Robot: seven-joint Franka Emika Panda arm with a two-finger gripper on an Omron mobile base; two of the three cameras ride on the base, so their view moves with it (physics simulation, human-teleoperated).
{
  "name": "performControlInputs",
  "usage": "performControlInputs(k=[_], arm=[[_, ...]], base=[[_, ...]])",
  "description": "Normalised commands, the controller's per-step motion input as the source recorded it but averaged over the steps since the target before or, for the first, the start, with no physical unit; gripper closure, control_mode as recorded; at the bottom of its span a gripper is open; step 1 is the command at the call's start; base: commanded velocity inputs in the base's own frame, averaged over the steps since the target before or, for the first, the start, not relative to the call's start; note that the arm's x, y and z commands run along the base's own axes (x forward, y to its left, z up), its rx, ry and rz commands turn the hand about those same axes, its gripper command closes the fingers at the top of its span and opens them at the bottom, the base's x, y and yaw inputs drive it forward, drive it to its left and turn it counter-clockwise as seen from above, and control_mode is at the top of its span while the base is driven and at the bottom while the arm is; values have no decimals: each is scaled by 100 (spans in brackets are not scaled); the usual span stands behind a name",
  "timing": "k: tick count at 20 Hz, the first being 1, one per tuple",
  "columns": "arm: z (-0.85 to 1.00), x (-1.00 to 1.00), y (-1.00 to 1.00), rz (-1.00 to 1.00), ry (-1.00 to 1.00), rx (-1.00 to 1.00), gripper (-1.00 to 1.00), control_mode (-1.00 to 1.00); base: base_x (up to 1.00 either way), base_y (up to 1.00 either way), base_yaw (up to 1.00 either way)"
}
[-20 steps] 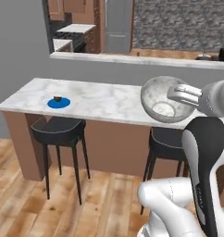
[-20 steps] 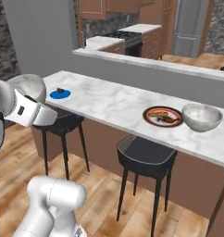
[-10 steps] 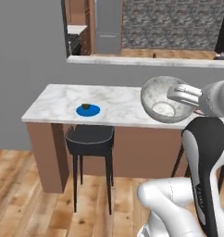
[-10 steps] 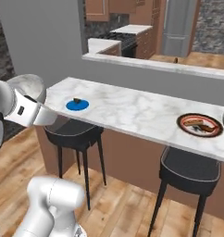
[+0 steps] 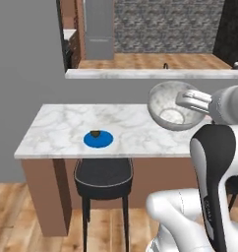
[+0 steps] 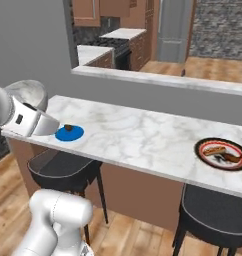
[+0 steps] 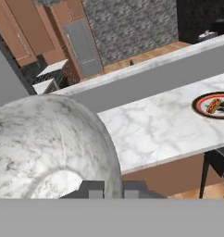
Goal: Take the smaller bowl and place it next to the appetizer plate on the dining counter , and place the larger bowl next to the plate with cooked food.
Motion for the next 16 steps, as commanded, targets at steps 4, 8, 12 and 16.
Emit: performControlInputs(k=[4,8,12,16], arm=[[0,0,0,0,0,0,100,100],[0,0,0,0,0,0,100,100],[0,0,0,0,0,0,100,100],[0,0,0,0,0,0,100,100]], base=[[86,0,-17],[81,8,-18],[57,59,-22],[29,83,-25]])
